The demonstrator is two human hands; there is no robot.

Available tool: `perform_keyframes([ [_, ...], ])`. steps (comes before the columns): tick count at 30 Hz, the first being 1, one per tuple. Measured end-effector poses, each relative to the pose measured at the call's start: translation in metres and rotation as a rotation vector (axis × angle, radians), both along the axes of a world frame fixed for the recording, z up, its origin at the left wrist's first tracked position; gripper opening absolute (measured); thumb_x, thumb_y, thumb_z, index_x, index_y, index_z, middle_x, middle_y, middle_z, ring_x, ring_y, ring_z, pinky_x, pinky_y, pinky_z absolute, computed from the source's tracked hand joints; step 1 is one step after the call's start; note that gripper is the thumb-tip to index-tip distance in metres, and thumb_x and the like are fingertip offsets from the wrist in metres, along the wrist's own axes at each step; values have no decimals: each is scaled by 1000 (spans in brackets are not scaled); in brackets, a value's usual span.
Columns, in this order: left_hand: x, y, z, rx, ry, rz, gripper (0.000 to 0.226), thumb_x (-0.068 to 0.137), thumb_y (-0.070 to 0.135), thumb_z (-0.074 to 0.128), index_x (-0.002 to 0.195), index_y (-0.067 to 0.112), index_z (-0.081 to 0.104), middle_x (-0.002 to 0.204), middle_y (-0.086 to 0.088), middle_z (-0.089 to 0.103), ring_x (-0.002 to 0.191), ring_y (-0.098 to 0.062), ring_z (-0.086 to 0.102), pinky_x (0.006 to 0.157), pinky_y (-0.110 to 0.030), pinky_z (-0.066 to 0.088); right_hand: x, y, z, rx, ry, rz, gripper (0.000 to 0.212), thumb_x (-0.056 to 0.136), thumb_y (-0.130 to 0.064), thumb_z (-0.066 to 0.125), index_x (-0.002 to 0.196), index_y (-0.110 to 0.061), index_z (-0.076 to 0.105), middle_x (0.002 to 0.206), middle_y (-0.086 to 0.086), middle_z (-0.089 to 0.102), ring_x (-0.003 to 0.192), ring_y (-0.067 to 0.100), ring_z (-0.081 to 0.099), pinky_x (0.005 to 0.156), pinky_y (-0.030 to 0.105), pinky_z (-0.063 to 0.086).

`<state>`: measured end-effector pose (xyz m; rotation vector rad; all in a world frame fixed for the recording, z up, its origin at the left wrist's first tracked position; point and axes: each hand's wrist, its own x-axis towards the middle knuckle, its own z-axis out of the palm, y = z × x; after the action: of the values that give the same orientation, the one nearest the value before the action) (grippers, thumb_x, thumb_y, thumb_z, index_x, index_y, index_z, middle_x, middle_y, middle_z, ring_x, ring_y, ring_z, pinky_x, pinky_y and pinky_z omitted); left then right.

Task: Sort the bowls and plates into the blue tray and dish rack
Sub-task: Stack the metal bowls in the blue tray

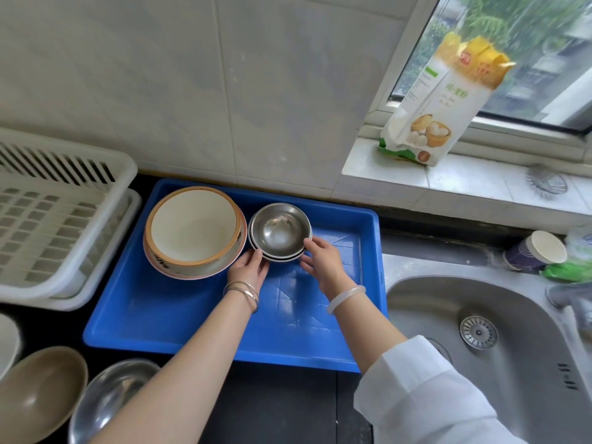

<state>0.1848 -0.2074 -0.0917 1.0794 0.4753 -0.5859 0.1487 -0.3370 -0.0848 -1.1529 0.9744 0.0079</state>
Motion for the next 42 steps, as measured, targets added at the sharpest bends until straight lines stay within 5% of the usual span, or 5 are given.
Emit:
perform_keyframes([
  [4,-4,3,10,35,43,1,39,97,10,41,135,-2,40,139,-21,46,131,-31,44,108,-32,35,-10,2,5,-85,14,59,31,95,-20,53,123,-8,57,100,9,59,68,15,49,65,25,46],
  [16,-65,85,57,370,-147,-215,30,93,8,48,121,-1,54,125,-21,57,104,-25,56,88,-30,47,-81,61,51,-263,-44,361,14,95,-24,51,86,-24,62,85,-4,66,70,9,60,65,22,44],
  [27,-157,249,42,906,-228,-195,25,82,1,59,105,10,66,109,-10,68,92,-17,62,83,-25,45,-134,187,9,-311,81,794,16,88,-31,48,96,-34,62,89,-12,68,66,1,64,63,20,48],
  [33,-174,290,26,1087,-241,-265,34,80,-2,55,109,14,63,117,-8,66,109,-27,60,94,-36,47,-123,229,1,-261,133,800,30,92,-29,52,121,-20,56,100,-1,67,74,10,64,61,20,53],
  [42,-172,288,20,1287,-378,-397,35,81,-5,43,106,14,59,107,-6,68,100,-27,61,84,-36,51,-115,244,0,-229,136,636,12,93,-6,51,96,-9,62,102,13,65,88,21,68,57,18,57],
])
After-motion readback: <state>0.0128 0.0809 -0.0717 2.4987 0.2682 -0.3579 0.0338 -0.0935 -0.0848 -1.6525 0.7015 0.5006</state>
